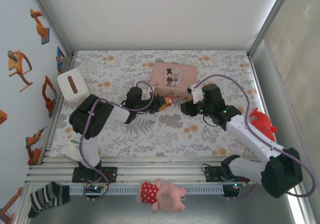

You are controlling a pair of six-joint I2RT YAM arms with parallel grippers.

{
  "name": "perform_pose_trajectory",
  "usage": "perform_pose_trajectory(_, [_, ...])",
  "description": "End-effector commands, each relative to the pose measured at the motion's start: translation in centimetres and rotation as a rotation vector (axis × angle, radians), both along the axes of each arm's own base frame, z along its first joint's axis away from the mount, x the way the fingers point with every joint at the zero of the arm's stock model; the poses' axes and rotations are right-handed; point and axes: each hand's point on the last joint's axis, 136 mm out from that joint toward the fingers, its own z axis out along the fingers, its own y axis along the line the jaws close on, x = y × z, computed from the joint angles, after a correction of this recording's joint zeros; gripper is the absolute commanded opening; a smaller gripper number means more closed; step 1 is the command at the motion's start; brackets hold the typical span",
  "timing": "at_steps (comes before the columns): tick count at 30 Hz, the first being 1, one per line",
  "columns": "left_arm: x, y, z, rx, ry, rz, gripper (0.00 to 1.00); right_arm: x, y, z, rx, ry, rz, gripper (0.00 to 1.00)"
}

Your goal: Unlock the padlock with the key

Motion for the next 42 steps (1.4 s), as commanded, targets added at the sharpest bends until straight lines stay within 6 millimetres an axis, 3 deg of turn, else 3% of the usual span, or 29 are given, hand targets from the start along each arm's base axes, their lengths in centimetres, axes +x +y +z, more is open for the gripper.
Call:
perform_pose_trajectory(1, [0.1, -1.3, 5.0, -0.067, -0.154, -0.044, 0.0, -0.9, -0.7, -0.4, -0.188, -0.248, 0.147, 0.24])
perform_pose_trajectory(4, [-0.1, -1.9, 5.4, -0.07, -0.157, -0.051, 0.0, -1.2, 0.8, -0.1, -0.195, -0.451, 0.217, 0.24])
perform_pose_trajectory(7, [-0.3, -2.3, 5.8, -0.068, -0.157, -0.054, 0.0, -2.2, 2.4, -2.0, -0.389, -0.626, 0.371, 0.27])
perform_pose_trajectory(16, [-0.7, -2.4, 6.2, -0.062, -0.148, -0.048, 0.0, -0.6, 4.1, -4.7, -0.523, -0.746, 0.42, 0.42])
perform_pose_trajectory(26, [-1.2, -2.8, 6.6, -0.07, -0.144, -0.053, 0.0, 1.5, 5.2, -5.9, -0.526, -0.727, 0.367, 0.27])
perform_pose_trajectory(42, [-1.5, -3.1, 7.4, -0.079, -0.154, -0.061, 0.0, 2.6, 5.3, -6.4, -0.525, -0.714, 0.303, 0.23])
